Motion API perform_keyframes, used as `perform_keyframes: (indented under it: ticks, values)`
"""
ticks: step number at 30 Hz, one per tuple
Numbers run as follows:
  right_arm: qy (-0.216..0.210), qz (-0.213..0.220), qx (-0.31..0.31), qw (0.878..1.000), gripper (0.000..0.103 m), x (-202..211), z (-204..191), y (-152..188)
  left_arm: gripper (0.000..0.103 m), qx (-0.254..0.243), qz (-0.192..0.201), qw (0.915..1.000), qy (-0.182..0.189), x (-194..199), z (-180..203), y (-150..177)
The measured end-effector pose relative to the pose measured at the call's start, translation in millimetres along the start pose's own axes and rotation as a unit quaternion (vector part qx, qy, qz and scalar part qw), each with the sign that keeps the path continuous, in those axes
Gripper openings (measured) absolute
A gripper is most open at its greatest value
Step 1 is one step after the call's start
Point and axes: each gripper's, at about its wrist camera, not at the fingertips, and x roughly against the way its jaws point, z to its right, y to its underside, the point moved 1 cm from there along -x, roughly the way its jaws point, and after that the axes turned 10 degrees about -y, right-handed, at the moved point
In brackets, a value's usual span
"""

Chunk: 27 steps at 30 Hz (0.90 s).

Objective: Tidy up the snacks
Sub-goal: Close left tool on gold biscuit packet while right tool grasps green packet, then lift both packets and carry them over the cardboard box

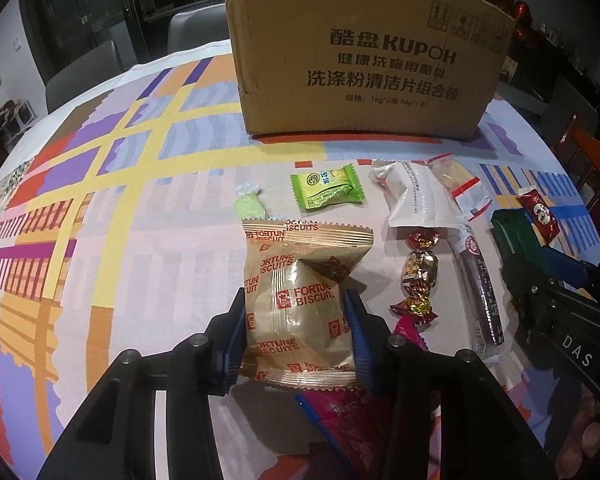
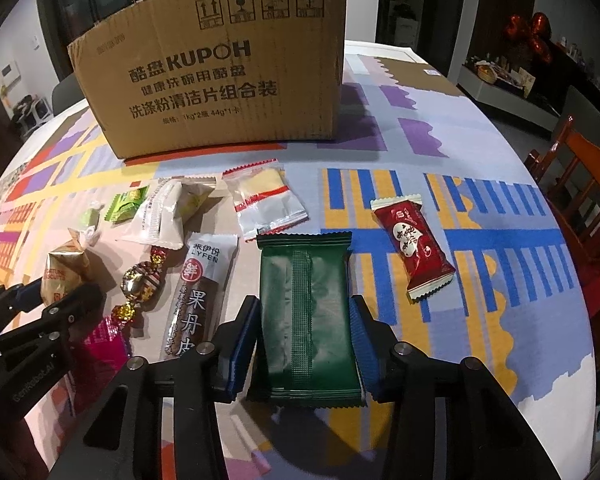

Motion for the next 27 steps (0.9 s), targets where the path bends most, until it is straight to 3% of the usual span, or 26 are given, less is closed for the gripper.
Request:
perform_keyframes:
  ticks: [27]
  values:
    - [-0.010,0.051,0.009,0.999,0.046,42.7,0.9,-18.8,0.044,-0.001,0.043,0.9990,-0.010,46.2,-3.1,-19.6]
